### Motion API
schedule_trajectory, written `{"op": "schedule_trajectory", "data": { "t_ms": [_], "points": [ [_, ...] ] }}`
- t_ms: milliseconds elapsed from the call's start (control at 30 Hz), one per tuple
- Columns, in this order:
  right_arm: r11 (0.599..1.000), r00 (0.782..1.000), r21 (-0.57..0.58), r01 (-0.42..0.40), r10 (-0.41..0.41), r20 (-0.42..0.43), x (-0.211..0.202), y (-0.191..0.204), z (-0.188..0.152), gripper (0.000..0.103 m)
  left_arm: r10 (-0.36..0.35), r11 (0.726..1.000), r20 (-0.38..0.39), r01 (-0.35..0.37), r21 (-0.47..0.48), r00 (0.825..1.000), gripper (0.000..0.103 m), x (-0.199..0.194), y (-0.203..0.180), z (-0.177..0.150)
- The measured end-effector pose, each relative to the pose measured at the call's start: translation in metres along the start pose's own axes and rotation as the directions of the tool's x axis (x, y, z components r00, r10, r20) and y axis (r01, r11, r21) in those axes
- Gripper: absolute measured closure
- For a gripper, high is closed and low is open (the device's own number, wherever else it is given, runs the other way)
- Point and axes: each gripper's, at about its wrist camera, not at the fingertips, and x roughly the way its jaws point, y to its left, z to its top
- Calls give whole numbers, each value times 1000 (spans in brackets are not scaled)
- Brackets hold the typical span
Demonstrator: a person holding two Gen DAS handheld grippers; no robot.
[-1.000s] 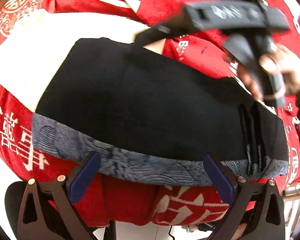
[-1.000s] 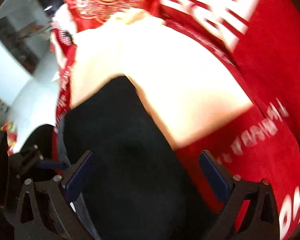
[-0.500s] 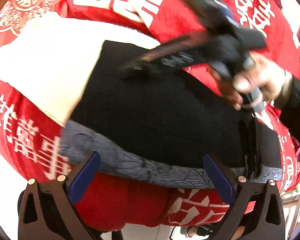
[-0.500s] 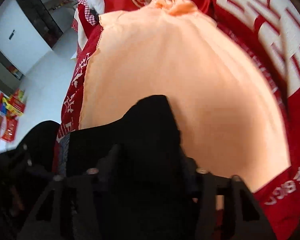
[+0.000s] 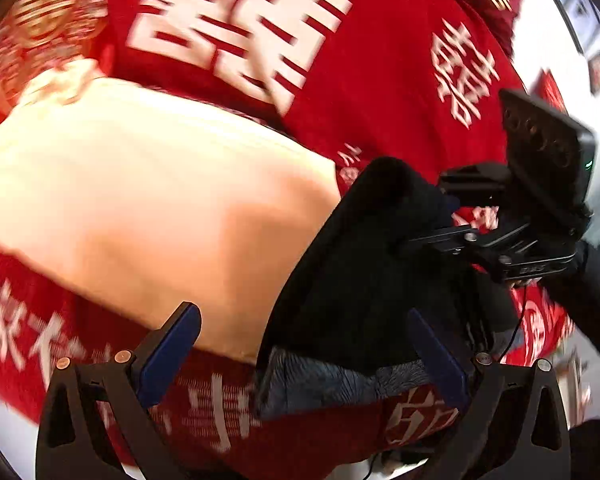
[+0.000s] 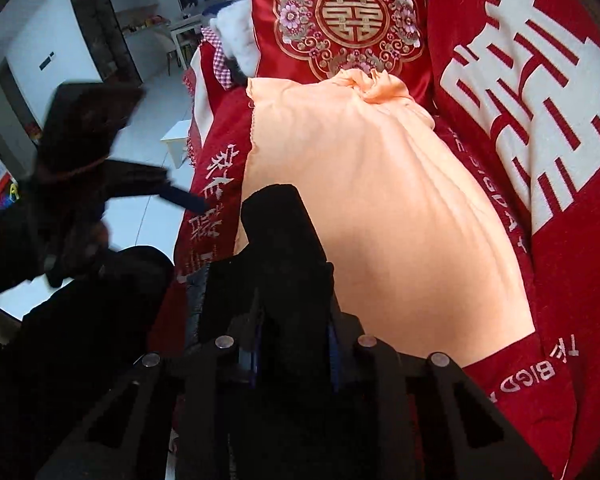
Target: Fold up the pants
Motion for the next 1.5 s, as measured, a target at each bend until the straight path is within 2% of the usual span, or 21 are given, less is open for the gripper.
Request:
{"op": "schedule_trajectory", "data": {
  "t_ms": [100, 233, 267, 300, 333, 433, 500, 533, 567, 633, 733, 800, 933, 967, 1067, 1233, 1333, 1367, 1400, 1433, 1500],
  "points": [
    [1000, 1000, 4, -1, 1, 4, -6, 4, -2, 76, -55, 992, -73, 63, 108, 996, 0, 26, -15, 8],
    [1000, 1000, -11, -10, 10, 3, -8, 13, -1, 76, -105, 983, -156, 126, 135, 982, 0, 67, -34, 17],
    [1000, 1000, -17, -3, 3, -2, -7, 15, -1, 76, -107, 981, -167, 131, 145, 980, 0, 75, -41, 16],
    [1000, 1000, -23, 11, -12, -11, -6, 17, -1, 76, -64, 979, -173, 96, 180, 983, 1, 82, -51, 15],
    [1000, 1000, -19, 25, -25, -18, -7, 16, -2, 72, 5, 972, -169, 35, 231, 986, 9, 88, -61, 12],
    [992, 998, 107, 60, -59, -6, -27, -7, -12, 53, 76, 968, -184, -29, 249, 980, 49, 90, -65, 9],
    [982, 995, 167, 83, -92, 45, -53, -20, -29, 41, 63, 982, -207, -23, 188, 976, 57, 85, -54, 13],
    [978, 992, 181, 105, -116, 47, -63, -25, -39, 29, 47, 987, -216, -12, 159, 975, 60, 84, -51, 16],
    [975, 990, 181, 133, -140, 30, -72, -29, -52, 23, 47, 988, -221, -14, 151, 974, 62, 83, -50, 16],
    [964, 981, 187, 190, -178, -81, -74, -42, -90, 23, 84, 985, -226, -45, 169, 971, 63, 87, -54, 19],
    [939, 948, 228, 257, -199, -248, -57, -64, -136, 23, 128, 981, -236, -88, 172, 963, 64, 88, -59, 19],
    [929, 929, 231, 288, -213, -304, -45, -70, -155, 23, 119, 987, -249, -88, 133, 961, 65, 87, -58, 23],
    [925, 924, 284, 253, -145, -353, -5, -58, -171, 19, 103, 993, -262, -83, 86, 960, 67, 81, -59, 26],
    [929, 923, 254, 269, -172, -345, -3, -49, -171, 10, 109, 992, -263, -88, 89, 959, 68, 83, -62, 23],
    [948, 936, 220, 228, -152, -317, 2, -15, -169, 7, 132, 989, -258, -110, 99, 957, 68, 76, -71, 27],
    [941, 946, 230, 248, -184, -268, -13, 18, -179, 7, 167, 982, -231, -142, 122, 959, 69, 66, -90, 38],
    [933, 985, 336, 131, -85, -150, -34, 32, -187, 6, 183, 979, -229, -157, 128, 956, 69, 65, -99, 42],
    [937, 983, 331, 109, -52, -177, -27, 39, -193, 6, 189, 978, -229, -162, 130, 955, 69, 64, -100, 43],
    [947, 968, 289, 141, -70, -242, -14, 45, -201, 6, 194, 977, -229, -168, 129, 954, 69, 64, -103, 44],
    [960, 962, 215, 181, -127, -243, -10, 54, -205, 5, 199, 977, -228, -173, 127, 953, 69, 63, -107, 45],
    [964, 955, 168, 208, -163, -248, -5, 62, -205, 0, 209, 974, -224, -183, 134, 952, 70, 63, -115, 48]
  ]
}}
